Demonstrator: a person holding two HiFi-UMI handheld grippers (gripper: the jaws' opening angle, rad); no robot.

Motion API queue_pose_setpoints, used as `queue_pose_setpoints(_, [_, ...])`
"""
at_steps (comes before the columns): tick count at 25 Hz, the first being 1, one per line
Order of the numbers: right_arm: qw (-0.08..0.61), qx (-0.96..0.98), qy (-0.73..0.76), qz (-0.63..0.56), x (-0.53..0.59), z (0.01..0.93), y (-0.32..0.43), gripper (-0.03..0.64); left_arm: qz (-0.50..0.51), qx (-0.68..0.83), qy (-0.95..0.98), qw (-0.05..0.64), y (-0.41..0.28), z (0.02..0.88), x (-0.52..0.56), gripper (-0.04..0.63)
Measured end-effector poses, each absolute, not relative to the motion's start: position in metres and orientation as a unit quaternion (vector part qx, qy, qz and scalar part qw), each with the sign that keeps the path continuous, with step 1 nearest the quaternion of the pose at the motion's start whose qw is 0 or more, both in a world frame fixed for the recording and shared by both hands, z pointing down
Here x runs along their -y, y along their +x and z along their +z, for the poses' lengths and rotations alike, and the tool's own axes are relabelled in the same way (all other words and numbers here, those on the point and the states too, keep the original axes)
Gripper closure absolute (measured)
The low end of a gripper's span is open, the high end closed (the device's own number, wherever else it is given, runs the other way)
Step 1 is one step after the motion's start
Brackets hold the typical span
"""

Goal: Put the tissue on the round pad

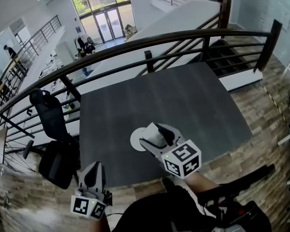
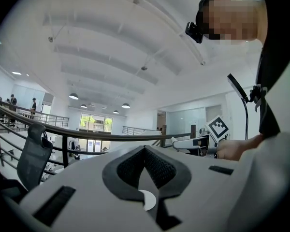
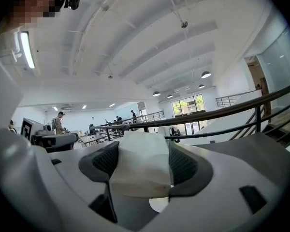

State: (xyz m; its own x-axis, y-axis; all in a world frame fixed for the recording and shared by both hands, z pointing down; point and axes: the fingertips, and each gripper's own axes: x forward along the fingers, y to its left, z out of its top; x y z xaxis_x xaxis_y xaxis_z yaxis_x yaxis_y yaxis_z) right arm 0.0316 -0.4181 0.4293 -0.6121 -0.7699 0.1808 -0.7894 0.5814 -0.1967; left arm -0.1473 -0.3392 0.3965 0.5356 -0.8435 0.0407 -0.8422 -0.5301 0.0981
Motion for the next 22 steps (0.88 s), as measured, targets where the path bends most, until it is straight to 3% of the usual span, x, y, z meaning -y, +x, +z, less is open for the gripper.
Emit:
queue_pose_setpoints(17, [0.131,0.900,0.372,0.185,0.546,0.529,0.001,0.291,0.019,0.556,0.829,0.060,-0.157,0.386,0.407,0.592])
queue_pose_setpoints(22, [0.180,0.890,0.358,0.216,0.563,0.598,-0.006,0.291,0.028,0.576,0.814,0.071,-0.167,0.395,0.412,0.591])
